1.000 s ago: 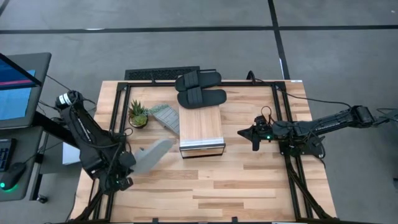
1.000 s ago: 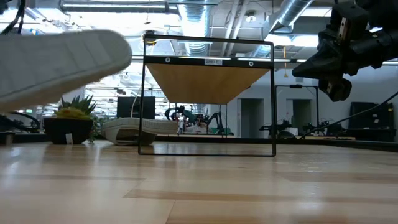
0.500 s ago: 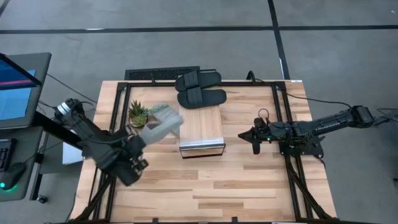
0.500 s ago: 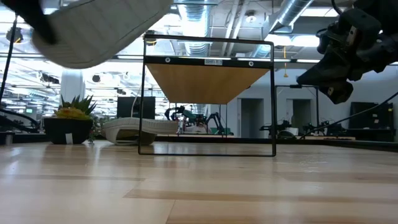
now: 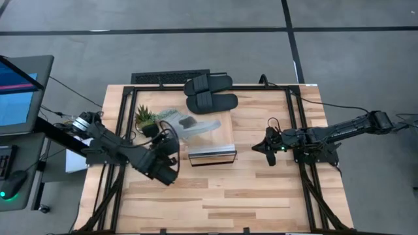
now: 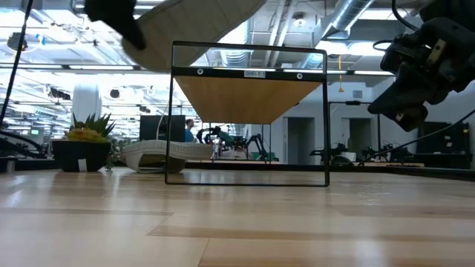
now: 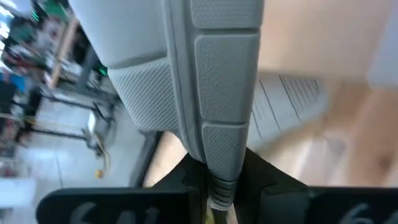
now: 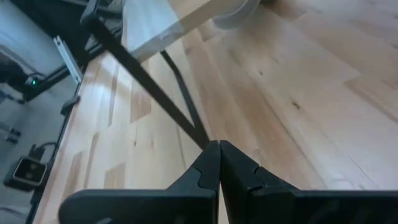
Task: Pick and place slides into the shelf
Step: Put the bottom gray slide on the shelf
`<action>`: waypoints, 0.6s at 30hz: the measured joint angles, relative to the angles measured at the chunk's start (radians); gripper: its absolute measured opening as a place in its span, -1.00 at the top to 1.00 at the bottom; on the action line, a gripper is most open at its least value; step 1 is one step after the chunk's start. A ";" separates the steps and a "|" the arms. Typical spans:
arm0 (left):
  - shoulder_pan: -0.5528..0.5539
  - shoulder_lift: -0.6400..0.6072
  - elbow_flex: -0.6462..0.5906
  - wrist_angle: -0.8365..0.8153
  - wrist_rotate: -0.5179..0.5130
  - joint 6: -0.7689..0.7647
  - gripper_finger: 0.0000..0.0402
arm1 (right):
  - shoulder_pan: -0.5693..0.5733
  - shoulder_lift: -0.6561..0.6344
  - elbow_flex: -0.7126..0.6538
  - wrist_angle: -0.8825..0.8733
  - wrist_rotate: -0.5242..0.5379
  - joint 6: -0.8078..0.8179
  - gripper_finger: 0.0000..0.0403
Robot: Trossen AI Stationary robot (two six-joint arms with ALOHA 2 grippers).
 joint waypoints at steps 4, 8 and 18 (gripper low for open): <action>0.023 0.001 0.031 -0.001 -0.097 0.073 0.87 | 0.000 0.000 0.000 -0.025 -0.004 -0.009 1.00; 0.044 0.001 0.076 -0.001 -0.173 0.178 0.87 | 0.000 0.000 0.000 -0.054 -0.004 -0.015 1.00; 0.119 0.001 0.213 0.000 -0.525 0.548 0.87 | 0.000 0.000 0.000 -0.103 0.010 -0.017 1.00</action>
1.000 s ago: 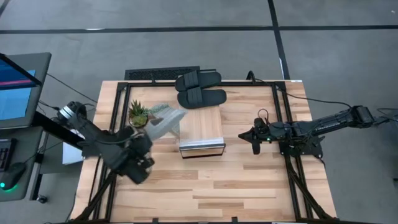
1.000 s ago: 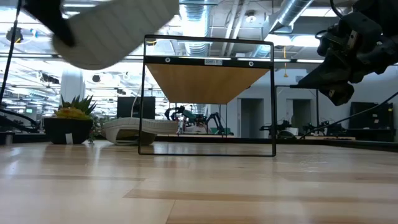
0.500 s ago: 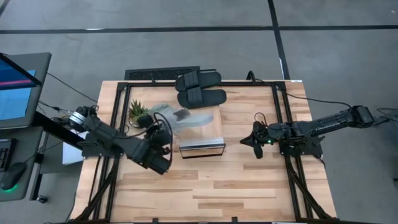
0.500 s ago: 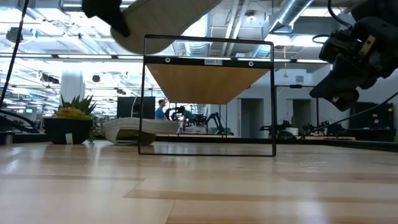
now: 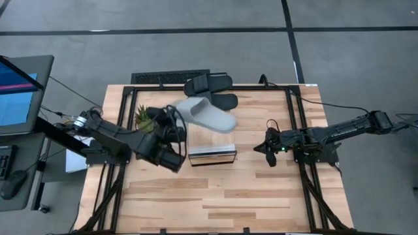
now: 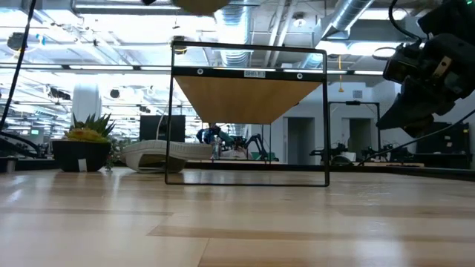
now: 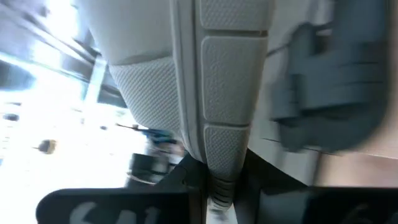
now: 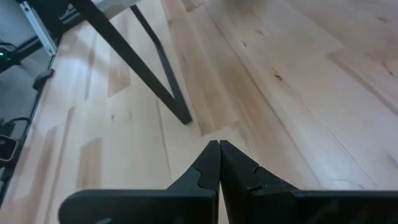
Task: Pick and place slides into the shelf
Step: Put the bottom gray slide on the shelf
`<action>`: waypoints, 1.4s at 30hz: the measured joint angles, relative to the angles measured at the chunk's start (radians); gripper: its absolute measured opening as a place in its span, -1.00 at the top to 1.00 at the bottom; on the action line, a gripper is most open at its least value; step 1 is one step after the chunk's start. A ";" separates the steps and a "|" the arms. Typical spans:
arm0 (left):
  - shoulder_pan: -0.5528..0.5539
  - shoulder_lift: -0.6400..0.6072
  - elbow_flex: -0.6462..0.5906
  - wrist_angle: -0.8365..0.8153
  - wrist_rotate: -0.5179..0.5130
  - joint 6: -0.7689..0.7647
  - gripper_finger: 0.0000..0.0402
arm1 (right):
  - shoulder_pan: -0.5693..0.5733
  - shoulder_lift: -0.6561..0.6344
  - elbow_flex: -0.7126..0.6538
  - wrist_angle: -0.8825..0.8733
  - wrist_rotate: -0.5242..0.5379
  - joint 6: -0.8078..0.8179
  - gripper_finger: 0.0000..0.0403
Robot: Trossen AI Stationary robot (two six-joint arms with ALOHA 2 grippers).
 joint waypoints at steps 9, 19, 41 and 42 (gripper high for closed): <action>0.116 0.000 0.103 0.000 -0.089 0.188 0.87 | 0.000 0.000 0.000 -0.020 0.043 0.000 1.00; 0.239 0.033 0.106 0.119 -0.090 0.208 0.87 | 0.000 0.000 0.000 -0.066 0.043 0.003 1.00; 0.106 0.110 0.044 0.010 0.074 -0.106 0.87 | 0.000 0.000 0.000 -0.215 0.030 0.002 1.00; 0.094 0.117 0.031 -0.005 0.096 -0.162 0.87 | 0.000 0.000 0.000 -0.220 0.028 0.002 1.00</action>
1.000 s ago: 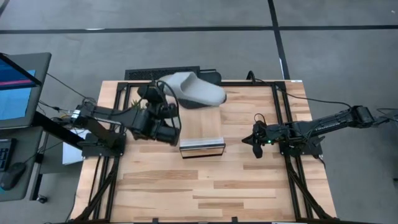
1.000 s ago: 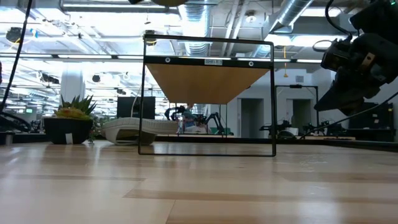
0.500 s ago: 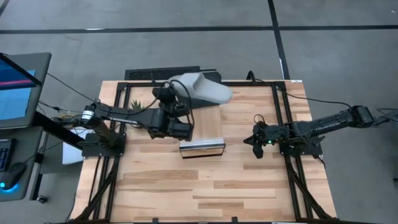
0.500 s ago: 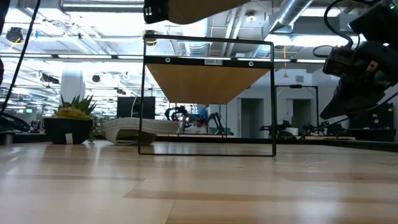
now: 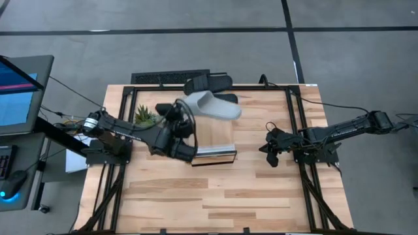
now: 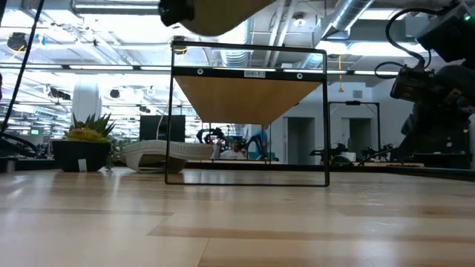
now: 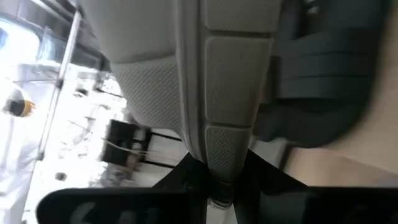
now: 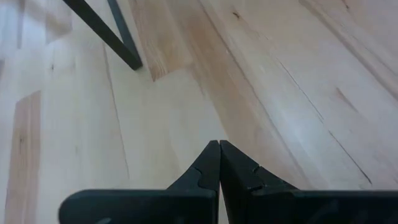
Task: Pick and place slides into the shelf
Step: Put the bottom gray slide on the shelf
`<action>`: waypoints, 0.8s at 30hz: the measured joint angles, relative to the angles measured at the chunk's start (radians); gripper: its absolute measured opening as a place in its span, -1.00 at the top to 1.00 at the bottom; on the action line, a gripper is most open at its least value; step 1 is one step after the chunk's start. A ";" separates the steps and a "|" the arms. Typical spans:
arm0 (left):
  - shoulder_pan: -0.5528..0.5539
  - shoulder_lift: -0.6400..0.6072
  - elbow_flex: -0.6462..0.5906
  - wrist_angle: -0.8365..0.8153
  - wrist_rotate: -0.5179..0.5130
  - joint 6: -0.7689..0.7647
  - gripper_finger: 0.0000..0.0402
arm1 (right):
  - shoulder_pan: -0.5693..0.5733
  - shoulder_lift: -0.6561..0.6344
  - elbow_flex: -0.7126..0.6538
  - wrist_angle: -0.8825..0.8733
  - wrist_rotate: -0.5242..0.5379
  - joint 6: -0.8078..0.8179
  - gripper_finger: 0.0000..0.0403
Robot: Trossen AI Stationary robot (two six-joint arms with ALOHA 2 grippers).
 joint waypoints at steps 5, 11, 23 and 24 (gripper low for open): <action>-0.030 0.026 -0.070 -0.001 0.048 -0.035 0.87 | 0.000 0.000 0.000 -0.006 -0.015 -0.018 1.00; -0.033 0.040 -0.146 0.005 0.091 -0.113 0.87 | 0.000 0.000 0.000 -0.003 -0.016 -0.018 1.00; -0.033 0.041 -0.248 0.006 0.127 -0.191 0.87 | 0.000 0.000 0.000 -0.005 -0.014 0.010 1.00; -0.033 0.041 -0.251 0.006 0.132 -0.191 0.87 | 0.000 0.000 0.000 -0.005 -0.014 0.014 1.00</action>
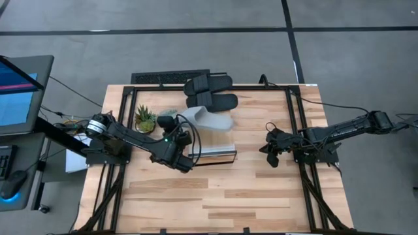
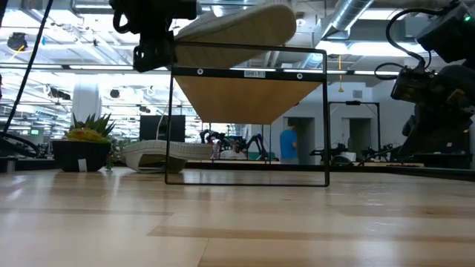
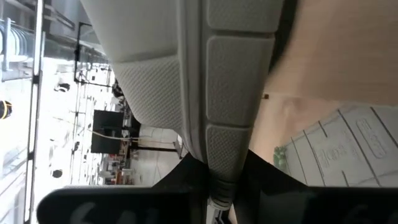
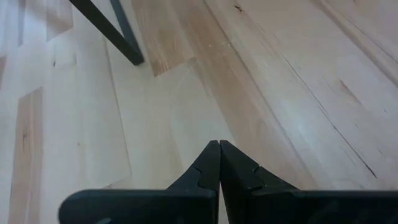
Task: Pick and place slides into the shelf
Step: Put the bottom gray slide on the shelf
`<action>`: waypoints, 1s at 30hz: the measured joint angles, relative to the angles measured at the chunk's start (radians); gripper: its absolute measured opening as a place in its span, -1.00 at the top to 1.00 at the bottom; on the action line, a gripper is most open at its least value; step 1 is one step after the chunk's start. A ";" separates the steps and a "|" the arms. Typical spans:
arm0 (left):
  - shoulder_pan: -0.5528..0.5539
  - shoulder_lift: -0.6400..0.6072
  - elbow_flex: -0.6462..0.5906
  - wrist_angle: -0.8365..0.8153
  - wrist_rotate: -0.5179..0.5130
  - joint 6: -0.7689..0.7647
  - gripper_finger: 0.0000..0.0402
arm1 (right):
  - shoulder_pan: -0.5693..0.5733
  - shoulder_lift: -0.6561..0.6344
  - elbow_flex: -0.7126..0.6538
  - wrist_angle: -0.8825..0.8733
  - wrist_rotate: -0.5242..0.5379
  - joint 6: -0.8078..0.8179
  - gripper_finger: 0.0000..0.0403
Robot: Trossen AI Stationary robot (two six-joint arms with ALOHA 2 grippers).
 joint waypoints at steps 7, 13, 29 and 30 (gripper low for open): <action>-0.020 0.000 -0.007 0.001 0.028 0.011 0.87 | 0.000 0.000 0.000 0.000 0.002 0.005 1.00; -0.011 0.000 -0.007 0.066 0.014 0.110 0.87 | 0.000 0.000 0.000 0.000 0.002 0.005 1.00; 0.046 0.000 -0.007 0.234 0.006 0.312 0.87 | 0.000 0.000 0.000 0.000 0.002 0.004 1.00; 0.047 0.000 -0.007 0.241 0.014 0.317 0.87 | 0.000 0.000 0.000 0.000 0.002 0.004 1.00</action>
